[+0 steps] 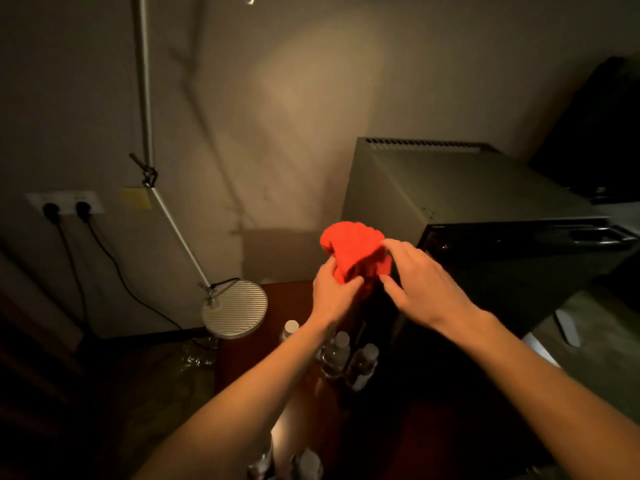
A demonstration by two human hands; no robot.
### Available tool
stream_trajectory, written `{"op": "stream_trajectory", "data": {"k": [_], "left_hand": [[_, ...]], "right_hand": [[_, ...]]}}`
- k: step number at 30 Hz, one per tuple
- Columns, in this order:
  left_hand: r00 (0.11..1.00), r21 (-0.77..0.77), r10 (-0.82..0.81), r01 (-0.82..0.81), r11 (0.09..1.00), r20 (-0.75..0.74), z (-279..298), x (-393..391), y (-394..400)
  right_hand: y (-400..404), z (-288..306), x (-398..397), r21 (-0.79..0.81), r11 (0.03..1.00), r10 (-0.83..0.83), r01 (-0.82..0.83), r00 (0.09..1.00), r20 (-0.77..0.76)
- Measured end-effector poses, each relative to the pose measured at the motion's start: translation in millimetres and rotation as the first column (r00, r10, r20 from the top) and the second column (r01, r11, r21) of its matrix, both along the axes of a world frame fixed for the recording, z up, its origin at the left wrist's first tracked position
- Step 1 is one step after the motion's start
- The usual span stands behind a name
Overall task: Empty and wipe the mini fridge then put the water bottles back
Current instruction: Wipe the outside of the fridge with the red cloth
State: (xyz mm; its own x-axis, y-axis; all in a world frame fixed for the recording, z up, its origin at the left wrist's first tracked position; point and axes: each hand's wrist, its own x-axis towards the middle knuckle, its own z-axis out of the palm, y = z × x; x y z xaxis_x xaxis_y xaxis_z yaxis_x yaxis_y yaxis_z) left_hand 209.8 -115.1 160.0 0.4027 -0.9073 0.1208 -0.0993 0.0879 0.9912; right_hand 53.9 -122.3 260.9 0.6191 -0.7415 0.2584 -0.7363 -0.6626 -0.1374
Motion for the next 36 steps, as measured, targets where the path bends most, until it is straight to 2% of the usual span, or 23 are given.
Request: {"op": "stream_trajectory", "data": {"k": [2,4,7,11,15,20,25,27,30,36], "left_hand": [[0.992,0.004,-0.005,0.004,1.0,0.123,-2,-9,6],[0.978,0.001,-0.002,0.002,1.0,0.207,-4,-19,10],[0.976,-0.02,0.005,-0.001,1.0,0.217,-2,-29,16],[0.979,-0.086,0.045,-0.028,0.996,0.198,4,-34,28],[0.938,-0.12,0.072,-0.033,0.992,0.34,7,-34,35],[0.837,-0.191,0.166,-0.075,0.979,0.521,12,-40,43],[0.827,-0.126,0.238,-0.202,0.971,0.509,6,-61,61],[0.811,-0.125,0.249,-0.215,0.969,0.529,3,-70,68],[0.839,-0.113,0.26,-0.235,0.965,0.477,-1,-77,75],[0.836,-0.096,0.254,-0.237,0.967,0.487,-14,-83,93]], "right_hand": [[4,-2,-6,-0.019,0.999,0.036,-0.035,0.997,0.068],[6,-5,-11,-0.067,0.995,0.08,-0.078,0.997,0.02],[5,-10,-15,-0.116,0.983,0.139,-0.145,0.989,-0.056],[1,-12,-15,-0.15,0.963,0.212,-0.223,0.974,-0.083],[-5,-16,-19,-0.097,0.95,0.288,-0.296,0.954,-0.084],[-5,-21,-32,-0.024,0.923,0.381,-0.383,0.923,-0.06],[0,-30,-51,-0.005,0.911,0.412,-0.413,0.909,-0.062],[2,-34,-58,0.005,0.907,0.421,-0.421,0.905,-0.053],[5,-39,-65,0.015,0.905,0.425,-0.424,0.904,-0.044],[30,-57,-73,-0.046,0.926,0.375,-0.376,0.927,-0.03]]}}
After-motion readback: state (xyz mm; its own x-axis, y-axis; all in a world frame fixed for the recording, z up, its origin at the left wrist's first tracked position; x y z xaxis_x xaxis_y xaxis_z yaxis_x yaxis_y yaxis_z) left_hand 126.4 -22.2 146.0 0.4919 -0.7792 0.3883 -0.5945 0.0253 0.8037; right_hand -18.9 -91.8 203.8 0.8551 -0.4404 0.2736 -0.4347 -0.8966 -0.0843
